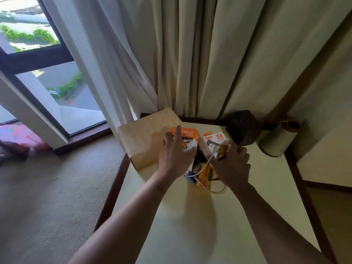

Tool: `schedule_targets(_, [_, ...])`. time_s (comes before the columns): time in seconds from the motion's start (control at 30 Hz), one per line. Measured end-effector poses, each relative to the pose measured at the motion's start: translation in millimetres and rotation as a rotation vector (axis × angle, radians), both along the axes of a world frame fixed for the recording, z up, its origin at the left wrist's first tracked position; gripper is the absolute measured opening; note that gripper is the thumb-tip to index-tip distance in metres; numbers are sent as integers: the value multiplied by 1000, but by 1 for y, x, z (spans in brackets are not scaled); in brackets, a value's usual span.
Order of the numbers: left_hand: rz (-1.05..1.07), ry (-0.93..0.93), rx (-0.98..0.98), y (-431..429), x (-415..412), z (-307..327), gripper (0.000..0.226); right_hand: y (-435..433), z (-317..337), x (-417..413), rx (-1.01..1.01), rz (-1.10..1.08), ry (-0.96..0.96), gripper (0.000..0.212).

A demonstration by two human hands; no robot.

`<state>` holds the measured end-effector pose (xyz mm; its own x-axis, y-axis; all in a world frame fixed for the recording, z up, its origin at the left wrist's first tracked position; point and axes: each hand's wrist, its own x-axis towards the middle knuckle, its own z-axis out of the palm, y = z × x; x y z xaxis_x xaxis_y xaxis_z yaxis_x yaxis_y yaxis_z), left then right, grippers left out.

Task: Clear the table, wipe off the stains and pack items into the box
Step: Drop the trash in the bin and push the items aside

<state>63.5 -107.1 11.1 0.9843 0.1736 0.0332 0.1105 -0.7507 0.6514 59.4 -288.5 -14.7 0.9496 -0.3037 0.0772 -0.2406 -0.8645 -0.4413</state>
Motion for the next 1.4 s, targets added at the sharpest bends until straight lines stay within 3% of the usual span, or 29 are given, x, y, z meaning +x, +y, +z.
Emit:
schedule_targets(0.13, [-52,-37,269,-26,21,-18,71,1,-8,17,-36,5,13,72])
schedule_targets(0.3, [-82,-78,470,-48,19,-37,76,-2,-20,16,79,135,60,84])
schedule_targets(0.6, [-171,36,469,-33,14,-66,81,-14,-27,-1,88,292,-14,77])
schedule_targets(0.77, [-206,-33,433,-35,-9,-35,69,-24,-12,-48,292,257,-19,66])
schedule_targets(0.93, [-247,-148,297,-50,-74,-21,61,-53,-10,-120,313,232,64,56])
schedule_targets(1.07, [-328,-207,233,-75,-173,-33,57,-84,-4,-188,296,203,100,52])
schedule_targets(1.23, [-378,-41,159,-109,-322,-85,51,-127,-9,-282,266,208,168,50])
schedule_targets(1.4, [-344,109,278,-129,-414,-135,59,-191,-36,-374,97,229,235,54])
